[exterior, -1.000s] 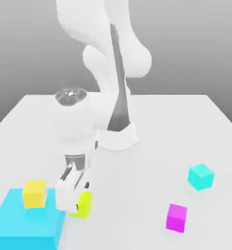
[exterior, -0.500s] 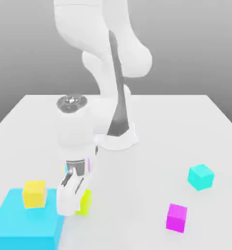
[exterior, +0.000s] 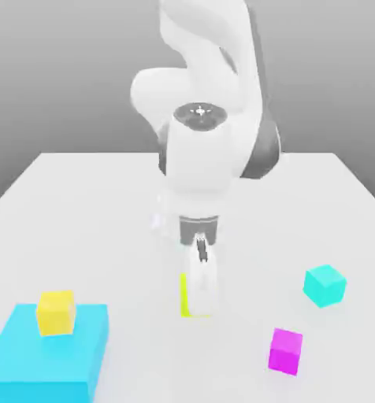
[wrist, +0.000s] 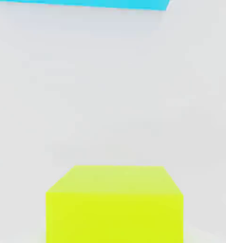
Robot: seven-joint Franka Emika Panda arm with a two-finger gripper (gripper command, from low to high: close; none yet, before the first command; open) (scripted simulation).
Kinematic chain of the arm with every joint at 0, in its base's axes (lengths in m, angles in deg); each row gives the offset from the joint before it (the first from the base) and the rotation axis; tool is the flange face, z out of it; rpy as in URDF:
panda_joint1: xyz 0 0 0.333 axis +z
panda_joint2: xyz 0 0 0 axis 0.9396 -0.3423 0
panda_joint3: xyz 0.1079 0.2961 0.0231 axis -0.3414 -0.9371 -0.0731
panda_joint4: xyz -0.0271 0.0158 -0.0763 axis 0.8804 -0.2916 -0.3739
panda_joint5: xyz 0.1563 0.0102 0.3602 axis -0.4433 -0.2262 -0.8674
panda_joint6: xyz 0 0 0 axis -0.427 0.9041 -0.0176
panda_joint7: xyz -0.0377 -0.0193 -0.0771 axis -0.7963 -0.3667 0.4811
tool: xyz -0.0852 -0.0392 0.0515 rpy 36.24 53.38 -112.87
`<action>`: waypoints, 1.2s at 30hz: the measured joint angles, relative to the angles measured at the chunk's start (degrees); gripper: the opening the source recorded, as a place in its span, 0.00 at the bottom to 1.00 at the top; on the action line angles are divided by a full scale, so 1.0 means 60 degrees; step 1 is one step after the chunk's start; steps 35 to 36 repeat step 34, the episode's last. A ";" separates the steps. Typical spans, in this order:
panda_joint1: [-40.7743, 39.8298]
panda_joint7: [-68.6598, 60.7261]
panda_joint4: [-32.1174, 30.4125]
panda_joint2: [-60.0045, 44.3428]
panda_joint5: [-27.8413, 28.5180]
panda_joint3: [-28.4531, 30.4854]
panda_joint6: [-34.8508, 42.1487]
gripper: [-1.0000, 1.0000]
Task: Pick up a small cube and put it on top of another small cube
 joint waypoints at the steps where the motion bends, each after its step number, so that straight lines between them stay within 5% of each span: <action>1: 0.0308 -0.0066 -0.0012 0.0123 -0.0130 -0.0155 0.0101 0.00; 14: 0.3791 -0.0944 -0.0214 0.1205 -0.1832 -0.2360 0.0841 0.00; 23: 0.3151 0.0210 -0.0103 0.0193 -0.0215 -0.2696 0.0030 0.00; 32: 0.3160 0.2152 -0.0145 -0.1445 0.2528 -0.2094 -0.1265 0.00; 33: 0.3224 0.2274 -0.0151 -0.1548 0.2702 -0.1999 -0.1347 1.00; 36: 0.3224 0.2274 -0.0151 -0.1548 0.2702 -0.1999 -0.1347 1.00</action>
